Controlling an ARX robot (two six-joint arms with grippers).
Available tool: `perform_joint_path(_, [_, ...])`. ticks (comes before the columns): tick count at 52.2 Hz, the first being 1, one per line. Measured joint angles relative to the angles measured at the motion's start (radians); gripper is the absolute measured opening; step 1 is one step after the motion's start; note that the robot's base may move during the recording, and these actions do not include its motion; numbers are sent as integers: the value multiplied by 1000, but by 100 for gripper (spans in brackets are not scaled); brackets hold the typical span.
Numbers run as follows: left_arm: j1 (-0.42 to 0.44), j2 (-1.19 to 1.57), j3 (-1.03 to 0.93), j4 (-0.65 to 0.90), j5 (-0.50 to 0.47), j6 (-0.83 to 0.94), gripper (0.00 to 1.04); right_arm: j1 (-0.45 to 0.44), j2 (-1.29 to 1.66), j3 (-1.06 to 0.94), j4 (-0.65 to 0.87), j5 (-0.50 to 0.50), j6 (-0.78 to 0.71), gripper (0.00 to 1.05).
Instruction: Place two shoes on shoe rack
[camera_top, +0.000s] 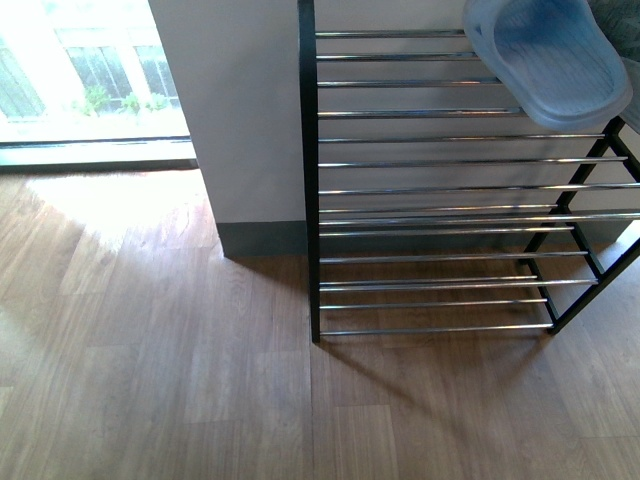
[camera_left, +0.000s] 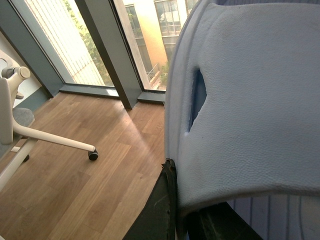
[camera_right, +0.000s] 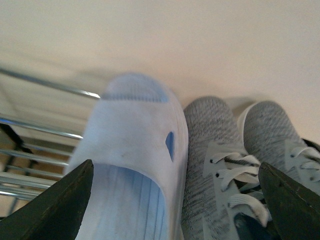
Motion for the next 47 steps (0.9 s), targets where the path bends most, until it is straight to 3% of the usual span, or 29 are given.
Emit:
perform_joint_path(13, [0, 0, 0, 0, 0, 0, 2, -36, -553, -340, 74, -88, 132, 94])
perform_joint_path(22, [0, 0, 0, 0, 0, 0, 2, -74, -728, -624, 363, -74, 251, 63])
perform_joint_path(41, [0, 0, 0, 0, 0, 0, 2, -107, -888, -978, 505, -111, 274, 11])
perform_joint_path(44, [0, 0, 0, 0, 0, 0, 2, -135, -915, -1014, 518, -160, 274, 2])
perform_joint_path(47, [0, 0, 0, 0, 0, 0, 2, -151, -938, -1051, 527, -171, 275, 1])
